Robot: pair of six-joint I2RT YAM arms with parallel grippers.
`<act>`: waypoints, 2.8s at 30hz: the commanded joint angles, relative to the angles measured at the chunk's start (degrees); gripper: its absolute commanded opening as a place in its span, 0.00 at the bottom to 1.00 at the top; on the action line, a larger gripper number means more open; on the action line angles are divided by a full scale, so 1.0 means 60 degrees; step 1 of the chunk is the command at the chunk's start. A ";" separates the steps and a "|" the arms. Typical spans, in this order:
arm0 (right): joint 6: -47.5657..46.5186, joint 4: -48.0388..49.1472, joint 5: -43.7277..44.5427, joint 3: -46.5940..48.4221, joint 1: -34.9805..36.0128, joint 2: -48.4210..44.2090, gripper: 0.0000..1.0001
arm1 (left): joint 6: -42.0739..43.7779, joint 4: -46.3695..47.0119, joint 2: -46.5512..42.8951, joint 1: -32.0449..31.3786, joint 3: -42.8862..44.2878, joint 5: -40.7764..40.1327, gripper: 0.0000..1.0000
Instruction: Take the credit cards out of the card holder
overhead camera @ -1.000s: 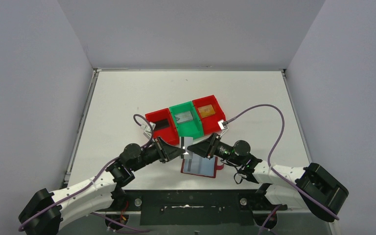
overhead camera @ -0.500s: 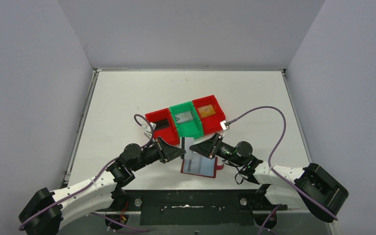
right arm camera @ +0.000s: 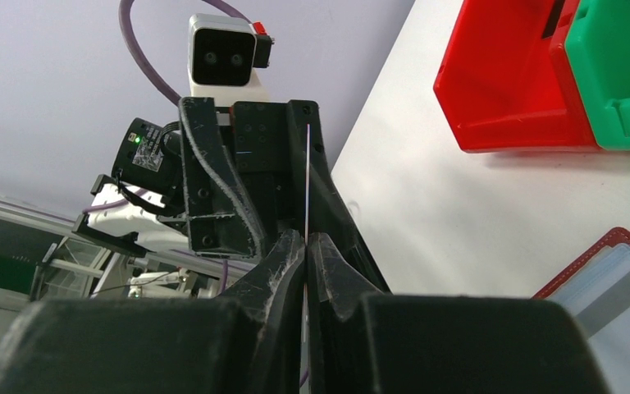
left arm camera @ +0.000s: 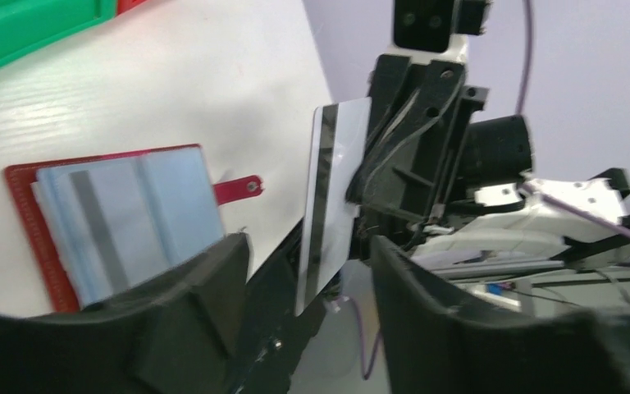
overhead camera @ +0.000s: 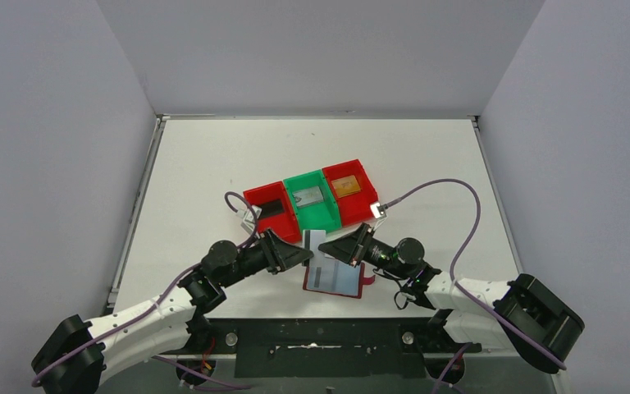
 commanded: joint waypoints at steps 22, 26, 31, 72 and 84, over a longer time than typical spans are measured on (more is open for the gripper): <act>-0.3625 -0.6339 0.3075 0.1316 -0.0018 -0.3533 0.00 | 0.4116 -0.9035 -0.0068 0.2250 0.4213 -0.4115 0.90; -0.4827 -0.7348 0.3320 0.2080 0.0032 -0.3407 0.00 | 0.4614 -0.9487 -0.0528 0.3772 0.4579 -0.4346 0.91; -0.6521 -0.8160 0.3675 0.2983 0.0185 -0.2876 0.00 | 0.5443 -0.9820 -0.0906 0.5731 0.4800 -0.4180 0.93; -2.1343 -1.1266 0.2281 0.9757 0.0061 0.5279 0.00 | 0.5913 -0.8843 -0.2400 0.5950 0.3899 -0.3501 0.94; -2.1518 -1.1058 0.2578 1.1069 -0.0157 0.6964 0.00 | 0.5942 -0.8796 -0.2271 0.5958 0.3878 -0.3359 0.94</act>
